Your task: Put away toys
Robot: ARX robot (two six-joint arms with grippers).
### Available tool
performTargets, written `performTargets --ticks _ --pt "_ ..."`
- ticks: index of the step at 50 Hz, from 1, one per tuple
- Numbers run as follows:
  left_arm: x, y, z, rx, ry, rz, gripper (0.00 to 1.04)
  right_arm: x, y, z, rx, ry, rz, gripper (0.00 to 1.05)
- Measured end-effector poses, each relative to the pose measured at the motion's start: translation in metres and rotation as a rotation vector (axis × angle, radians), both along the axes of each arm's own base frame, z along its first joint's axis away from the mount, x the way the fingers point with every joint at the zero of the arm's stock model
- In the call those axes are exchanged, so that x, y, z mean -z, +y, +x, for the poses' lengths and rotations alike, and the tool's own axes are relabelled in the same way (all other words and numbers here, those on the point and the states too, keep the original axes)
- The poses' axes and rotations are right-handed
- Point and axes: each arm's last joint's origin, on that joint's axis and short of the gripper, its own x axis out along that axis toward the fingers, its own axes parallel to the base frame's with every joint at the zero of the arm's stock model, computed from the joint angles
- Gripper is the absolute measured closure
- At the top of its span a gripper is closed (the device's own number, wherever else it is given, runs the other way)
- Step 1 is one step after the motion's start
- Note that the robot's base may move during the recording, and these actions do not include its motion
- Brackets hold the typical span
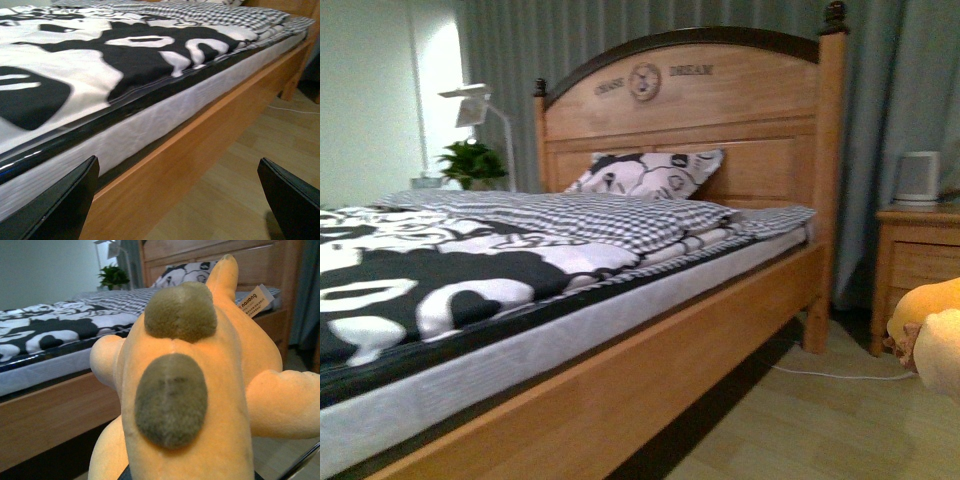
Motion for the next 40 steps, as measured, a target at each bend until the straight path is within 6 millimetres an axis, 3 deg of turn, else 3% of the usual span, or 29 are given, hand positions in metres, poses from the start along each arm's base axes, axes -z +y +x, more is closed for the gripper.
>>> performTargets --ticks 40 --pt "0.0000 0.0000 0.0000 0.000 0.000 0.000 0.06 -0.0002 0.0000 -0.0002 0.000 -0.003 0.000 0.97"
